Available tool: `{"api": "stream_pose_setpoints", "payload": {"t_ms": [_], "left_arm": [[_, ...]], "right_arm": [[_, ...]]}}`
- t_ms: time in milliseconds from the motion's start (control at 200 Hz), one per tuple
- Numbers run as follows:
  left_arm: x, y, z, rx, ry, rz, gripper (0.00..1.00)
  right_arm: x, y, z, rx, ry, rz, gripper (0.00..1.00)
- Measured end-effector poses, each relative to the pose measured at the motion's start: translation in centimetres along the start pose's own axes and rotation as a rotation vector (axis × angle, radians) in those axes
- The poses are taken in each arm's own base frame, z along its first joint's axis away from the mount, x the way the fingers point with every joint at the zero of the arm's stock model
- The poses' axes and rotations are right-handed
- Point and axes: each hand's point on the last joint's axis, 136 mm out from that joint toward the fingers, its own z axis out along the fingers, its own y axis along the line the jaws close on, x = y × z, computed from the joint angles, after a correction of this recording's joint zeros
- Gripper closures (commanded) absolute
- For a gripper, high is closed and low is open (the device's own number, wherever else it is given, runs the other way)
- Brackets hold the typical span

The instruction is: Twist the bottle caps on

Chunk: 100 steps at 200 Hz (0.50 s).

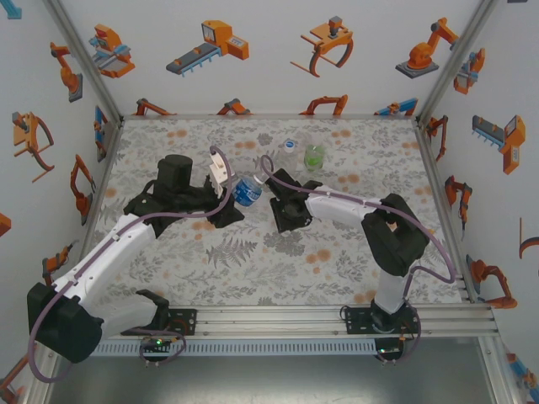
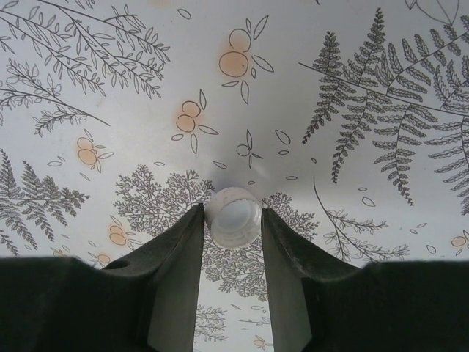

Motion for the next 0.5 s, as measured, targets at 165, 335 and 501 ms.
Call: {"api": "stream_pose_setpoints", "payload": {"t_ms": [165, 335, 501], "left_arm": [[0.0, 0.0, 0.0, -0.001, 0.001, 0.000, 0.74], [0.1, 0.0, 0.0, -0.002, 0.003, -0.002, 0.73], [0.3, 0.0, 0.1, 0.001, 0.011, -0.008, 0.73]], "right_arm": [[-0.1, 0.2, 0.4, -0.010, -0.002, 0.001, 0.61], [0.4, 0.3, 1.2, -0.017, 0.016, 0.007, 0.63], [0.4, 0.3, 1.3, -0.018, 0.018, 0.009, 0.76]]}}
